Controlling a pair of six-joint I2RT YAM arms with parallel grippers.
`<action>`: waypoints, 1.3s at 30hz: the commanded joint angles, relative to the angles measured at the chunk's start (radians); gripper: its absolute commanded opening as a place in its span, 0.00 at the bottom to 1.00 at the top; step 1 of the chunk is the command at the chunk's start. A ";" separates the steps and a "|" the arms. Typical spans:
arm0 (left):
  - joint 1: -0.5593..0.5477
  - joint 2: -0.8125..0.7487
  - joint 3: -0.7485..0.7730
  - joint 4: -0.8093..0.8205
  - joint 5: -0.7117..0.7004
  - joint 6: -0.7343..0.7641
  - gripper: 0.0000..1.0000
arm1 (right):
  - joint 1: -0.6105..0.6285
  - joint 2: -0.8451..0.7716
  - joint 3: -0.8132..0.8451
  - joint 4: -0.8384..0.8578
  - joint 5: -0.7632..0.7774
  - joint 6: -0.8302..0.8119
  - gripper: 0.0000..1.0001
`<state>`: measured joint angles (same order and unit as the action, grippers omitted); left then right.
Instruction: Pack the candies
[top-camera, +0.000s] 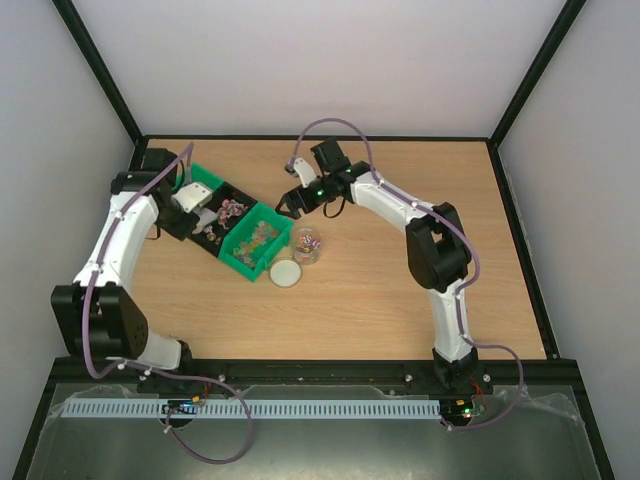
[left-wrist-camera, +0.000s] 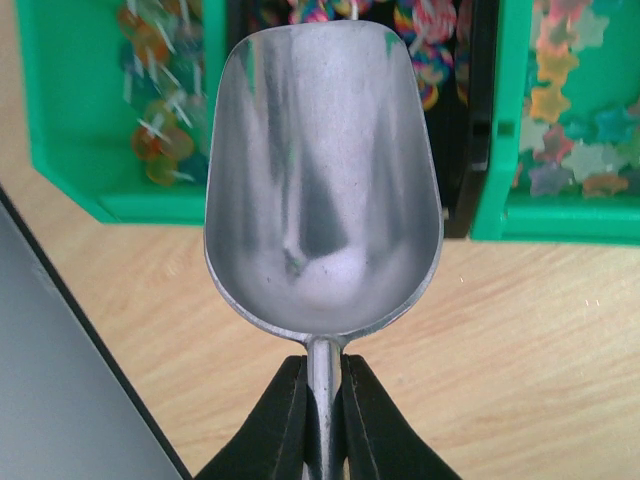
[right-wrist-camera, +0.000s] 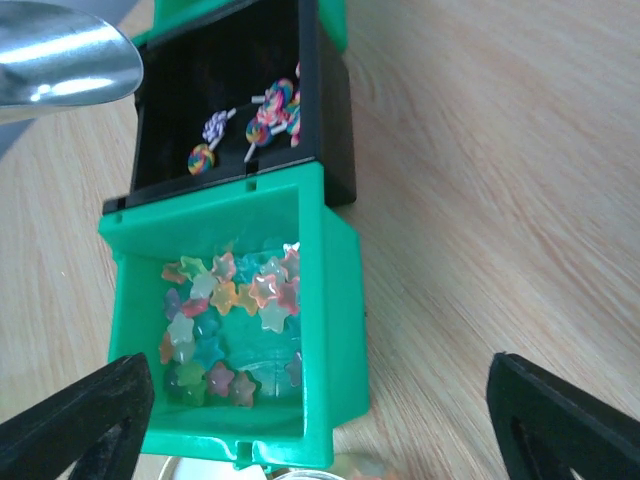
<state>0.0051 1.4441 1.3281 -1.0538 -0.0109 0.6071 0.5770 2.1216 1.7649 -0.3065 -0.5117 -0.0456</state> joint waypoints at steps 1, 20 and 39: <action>0.022 0.076 0.016 -0.095 0.024 -0.002 0.02 | 0.051 0.036 0.047 -0.086 0.110 -0.092 0.84; 0.018 0.334 0.177 -0.171 -0.041 -0.077 0.02 | 0.166 0.171 0.138 -0.056 0.379 -0.098 0.60; -0.025 0.360 0.009 0.076 -0.051 -0.035 0.02 | 0.169 0.183 0.120 -0.024 0.356 -0.169 0.28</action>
<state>-0.0166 1.7939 1.4425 -1.0248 -0.0647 0.5518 0.7403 2.2848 1.8744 -0.3344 -0.1459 -0.1898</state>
